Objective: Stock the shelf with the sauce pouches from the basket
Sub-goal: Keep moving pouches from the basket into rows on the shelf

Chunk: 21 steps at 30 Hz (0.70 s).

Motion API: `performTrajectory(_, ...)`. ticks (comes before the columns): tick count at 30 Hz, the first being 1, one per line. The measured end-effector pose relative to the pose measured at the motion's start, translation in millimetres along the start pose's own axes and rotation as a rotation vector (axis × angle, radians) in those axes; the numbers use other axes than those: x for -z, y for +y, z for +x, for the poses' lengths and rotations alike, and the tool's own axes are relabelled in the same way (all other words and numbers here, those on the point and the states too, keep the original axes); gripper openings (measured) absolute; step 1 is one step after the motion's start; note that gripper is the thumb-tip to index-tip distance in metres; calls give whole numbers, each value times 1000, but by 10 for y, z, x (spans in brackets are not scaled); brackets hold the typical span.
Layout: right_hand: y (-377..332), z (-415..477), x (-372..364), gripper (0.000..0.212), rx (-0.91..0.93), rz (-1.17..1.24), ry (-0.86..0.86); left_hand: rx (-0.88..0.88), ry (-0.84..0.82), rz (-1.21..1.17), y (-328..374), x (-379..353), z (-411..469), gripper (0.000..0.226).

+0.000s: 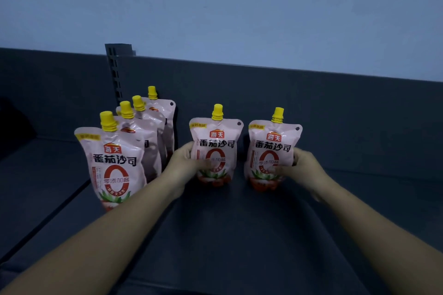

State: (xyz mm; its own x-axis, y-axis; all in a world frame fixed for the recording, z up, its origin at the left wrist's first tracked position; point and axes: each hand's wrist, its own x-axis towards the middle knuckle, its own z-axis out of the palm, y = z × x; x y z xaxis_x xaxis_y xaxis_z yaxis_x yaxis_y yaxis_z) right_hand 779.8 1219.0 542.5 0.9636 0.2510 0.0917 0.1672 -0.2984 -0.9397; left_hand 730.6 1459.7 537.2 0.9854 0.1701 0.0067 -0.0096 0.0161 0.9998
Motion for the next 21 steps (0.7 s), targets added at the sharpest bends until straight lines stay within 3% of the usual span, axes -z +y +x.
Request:
performTrajectory(4, 90, 134, 116, 36, -7, 50, 95, 38, 67, -88, 14, -155, 246, 33)
performTrajectory(13, 206, 395, 226, 32, 3, 8, 118, 73, 268, -195, -28, -406, 620, 27)
performTrajectory(21, 250, 471, 332, 32, -28, -21, 149, 32, 310, -166, -38, -418, 752, 24)
